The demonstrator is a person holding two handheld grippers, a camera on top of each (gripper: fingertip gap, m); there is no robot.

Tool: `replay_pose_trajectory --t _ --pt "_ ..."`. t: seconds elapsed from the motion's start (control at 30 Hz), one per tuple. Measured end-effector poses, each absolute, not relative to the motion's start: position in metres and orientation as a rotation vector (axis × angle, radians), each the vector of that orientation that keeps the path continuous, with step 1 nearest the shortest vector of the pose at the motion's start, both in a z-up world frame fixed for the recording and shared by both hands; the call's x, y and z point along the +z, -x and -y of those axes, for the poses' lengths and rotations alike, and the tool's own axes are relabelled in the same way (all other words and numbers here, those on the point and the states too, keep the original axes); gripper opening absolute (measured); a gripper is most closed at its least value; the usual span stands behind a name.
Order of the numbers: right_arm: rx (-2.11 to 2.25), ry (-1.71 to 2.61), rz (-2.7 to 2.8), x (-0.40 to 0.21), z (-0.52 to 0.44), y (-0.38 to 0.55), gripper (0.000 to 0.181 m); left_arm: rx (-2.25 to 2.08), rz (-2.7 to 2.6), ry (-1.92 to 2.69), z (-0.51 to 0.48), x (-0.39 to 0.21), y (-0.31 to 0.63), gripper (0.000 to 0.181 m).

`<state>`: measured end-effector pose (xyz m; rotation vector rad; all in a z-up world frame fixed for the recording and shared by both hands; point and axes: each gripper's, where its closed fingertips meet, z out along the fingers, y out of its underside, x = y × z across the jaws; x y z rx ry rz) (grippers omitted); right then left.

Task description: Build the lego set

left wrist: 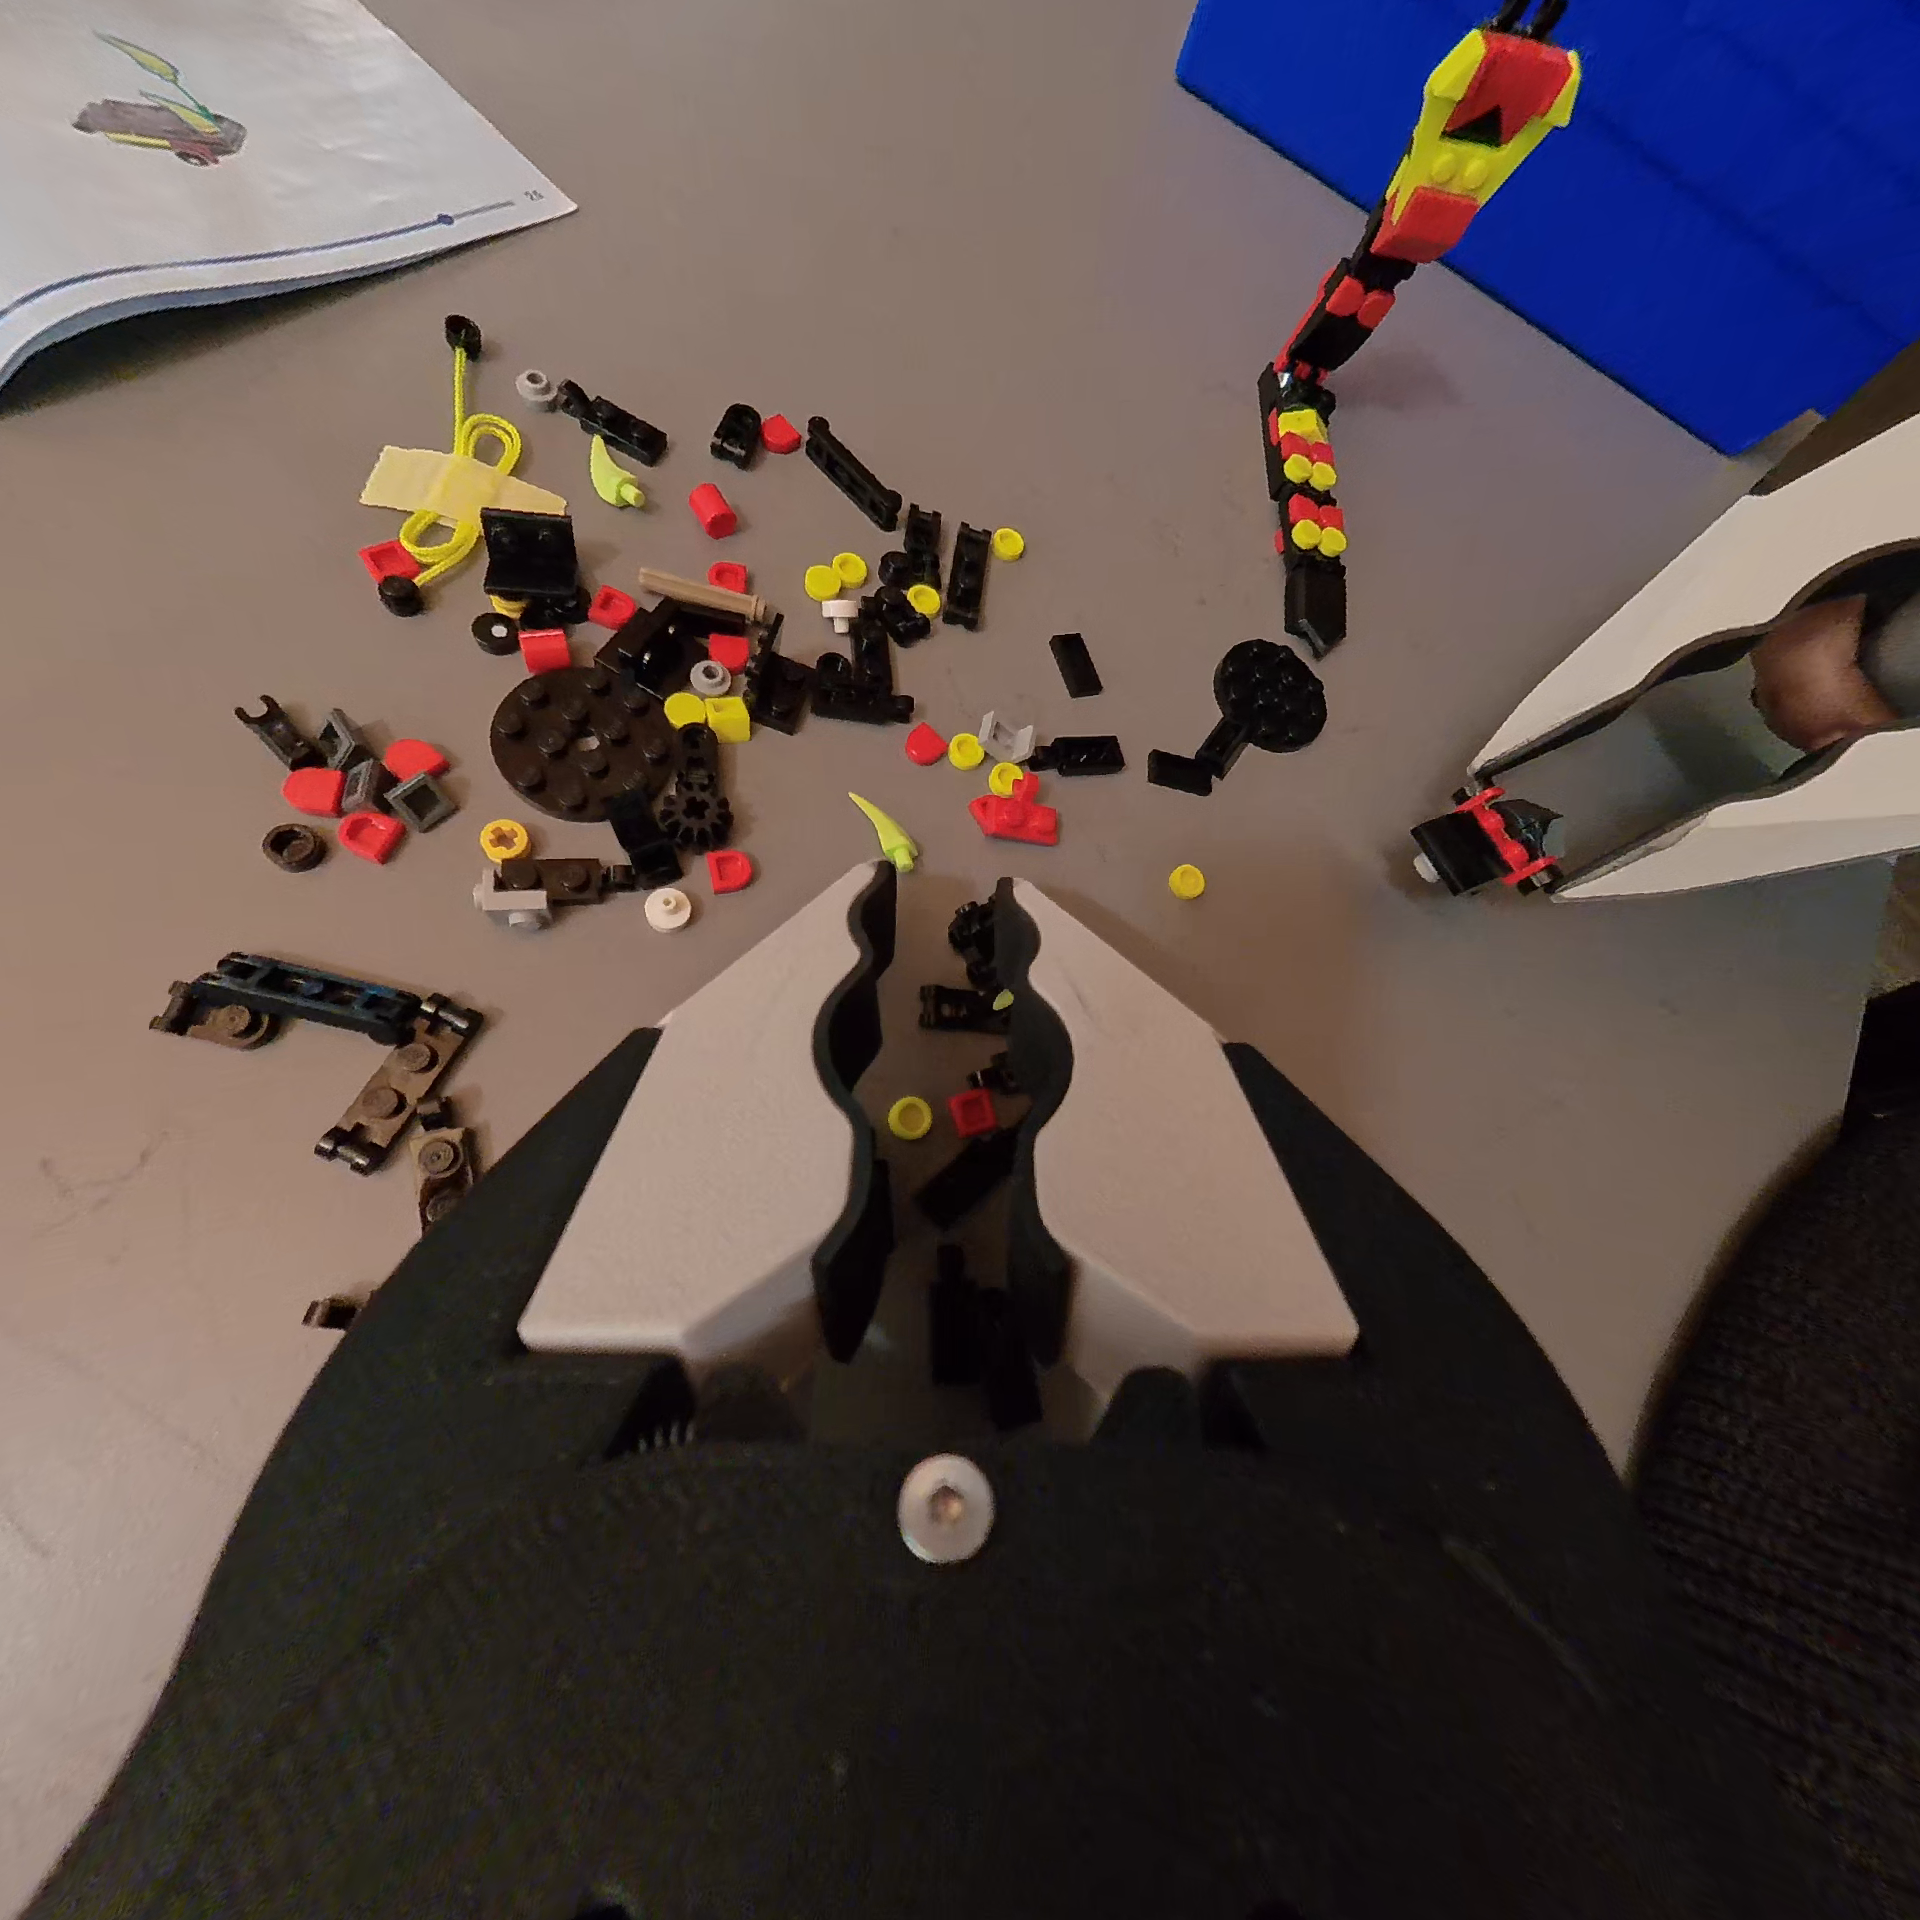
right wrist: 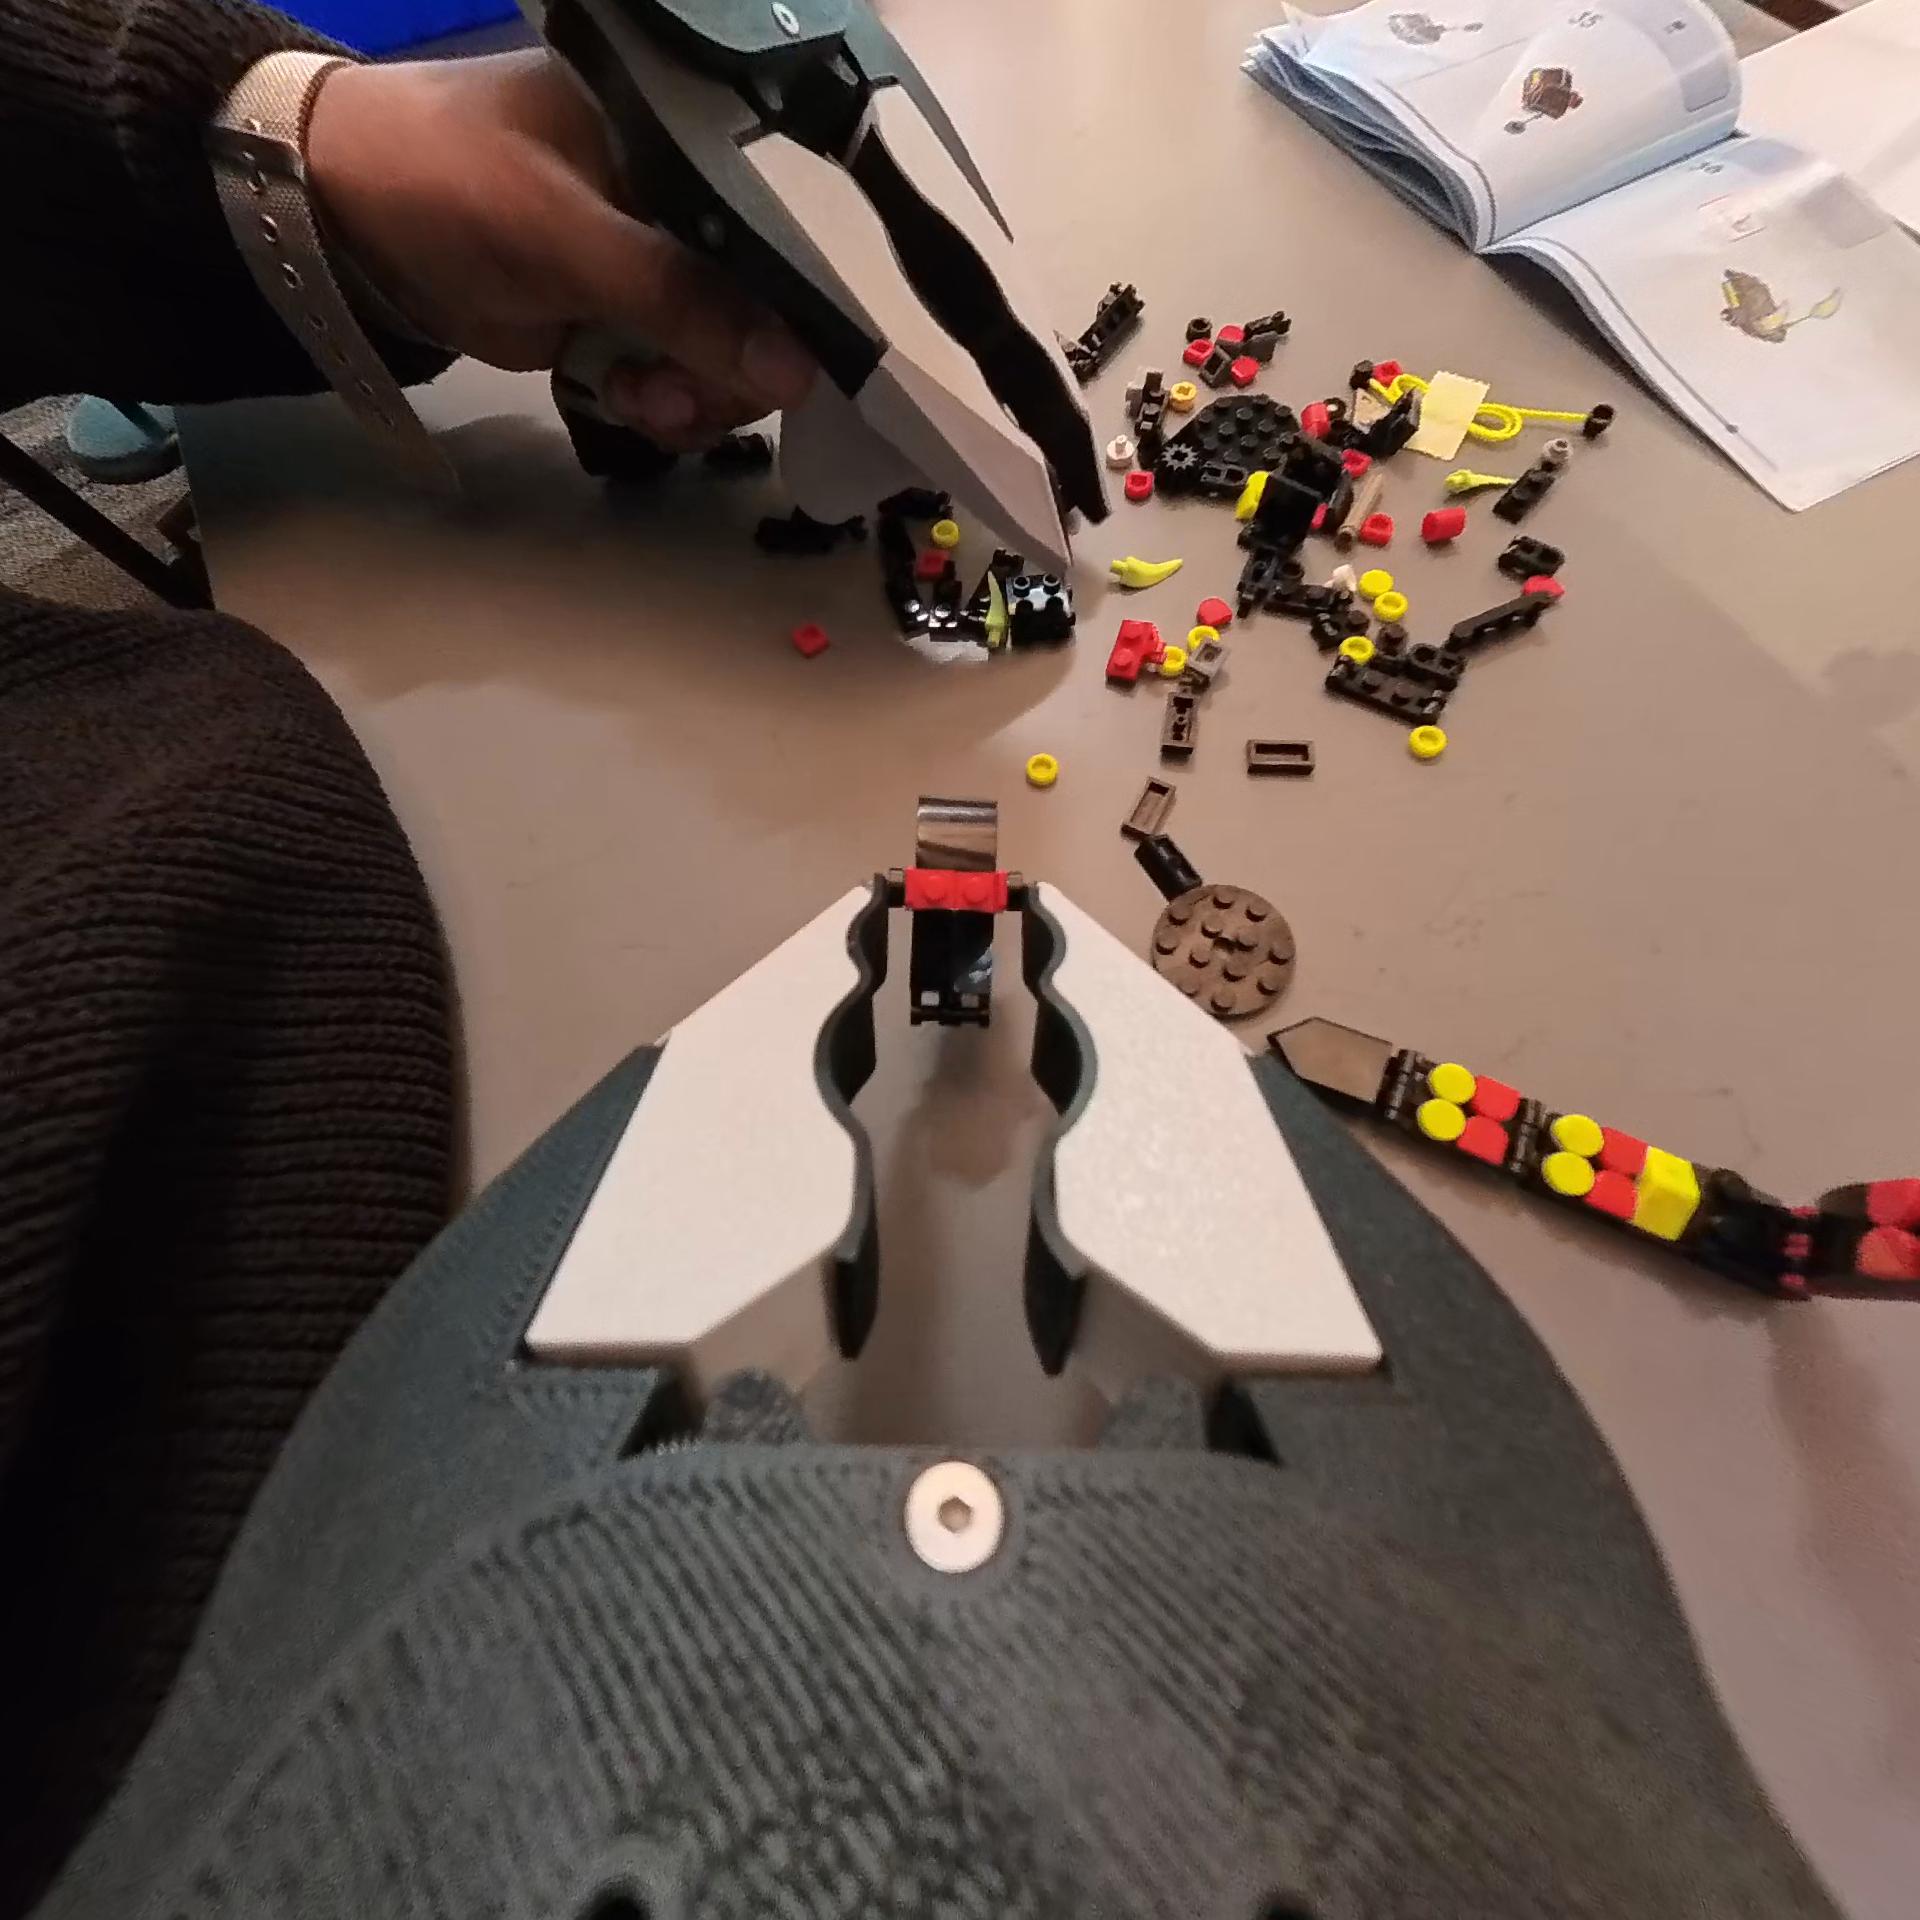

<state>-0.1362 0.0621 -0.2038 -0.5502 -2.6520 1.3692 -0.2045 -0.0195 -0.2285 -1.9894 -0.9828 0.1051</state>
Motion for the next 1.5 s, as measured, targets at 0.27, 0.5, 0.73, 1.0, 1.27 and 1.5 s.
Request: replay_pose_trajectory --t 0.27,0.5,0.73,1.0,1.27,1.5 --pt "1.373 0.553 2.652 -0.204 -0.062 0.136 0.024 0.102 0.980 1.991 0.019 -0.228 0.204 0.019" --pt "1.373 0.551 2.654 -0.204 -0.062 0.136 0.024 0.097 0.976 1.995 0.019 -0.229 0.203 0.020" --pt "1.377 0.553 2.654 -0.203 -0.062 0.136 0.024 0.098 0.975 1.995 0.019 -0.229 0.203 0.021" --pt "1.444 0.589 2.645 -0.197 -0.062 0.136 0.023 0.157 0.799 2.025 0.015 -0.216 0.196 0.033" --pt "1.569 0.632 2.639 -0.187 -0.060 0.134 0.024 0.078 0.342 2.032 -0.015 -0.192 0.141 0.034" --pt "1.636 0.617 2.665 -0.182 -0.057 0.126 0.024 0.121 0.195 2.002 -0.035 -0.186 0.119 0.031"
